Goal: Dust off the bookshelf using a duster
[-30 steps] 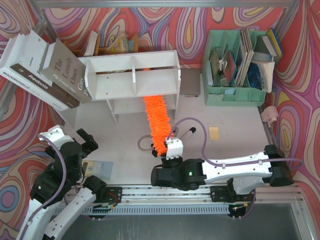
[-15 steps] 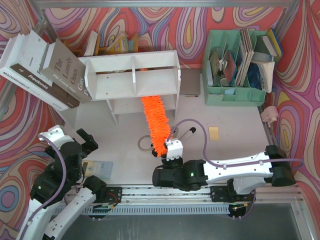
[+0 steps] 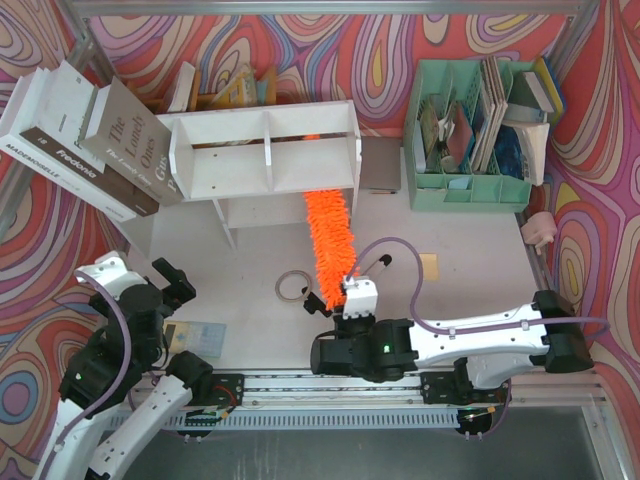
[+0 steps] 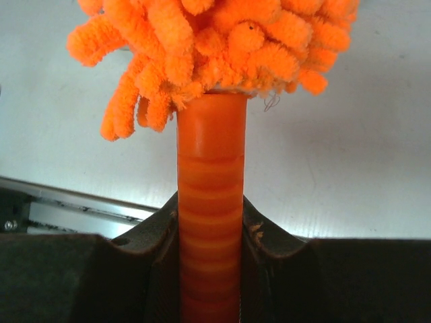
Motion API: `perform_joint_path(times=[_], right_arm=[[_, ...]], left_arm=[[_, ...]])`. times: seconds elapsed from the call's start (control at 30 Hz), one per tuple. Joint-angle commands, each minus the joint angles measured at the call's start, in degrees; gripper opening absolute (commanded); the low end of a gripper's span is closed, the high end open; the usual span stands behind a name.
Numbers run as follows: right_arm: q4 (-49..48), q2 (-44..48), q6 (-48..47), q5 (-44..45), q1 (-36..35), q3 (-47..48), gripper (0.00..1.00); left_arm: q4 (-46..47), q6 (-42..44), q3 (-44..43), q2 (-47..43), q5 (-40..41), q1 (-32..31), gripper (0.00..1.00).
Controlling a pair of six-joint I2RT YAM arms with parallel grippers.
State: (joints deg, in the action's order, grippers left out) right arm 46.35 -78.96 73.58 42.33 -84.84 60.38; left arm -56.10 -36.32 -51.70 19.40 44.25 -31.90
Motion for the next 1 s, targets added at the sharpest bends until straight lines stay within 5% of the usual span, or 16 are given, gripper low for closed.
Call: perform_joint_path(times=[0.0, 0.7, 0.97], right_arm=[[11.5, 2.9, 14.3, 8.6, 0.0, -0.7, 0.00], [-6.1, -1.3, -0.2, -5.8, 8.2, -5.7, 0.00], [-21.3, -5.5, -16.8, -15.2, 8.2, -3.2, 0.00]], left_arm=[[-1.2, -0.4, 0.0, -0.3, 1.1, -0.3, 0.98], [-1.2, -0.2, -0.2, 0.3, 0.9, -0.3, 0.98], [-1.3, -0.3, -0.1, -0.5, 1.3, -0.3, 0.98]])
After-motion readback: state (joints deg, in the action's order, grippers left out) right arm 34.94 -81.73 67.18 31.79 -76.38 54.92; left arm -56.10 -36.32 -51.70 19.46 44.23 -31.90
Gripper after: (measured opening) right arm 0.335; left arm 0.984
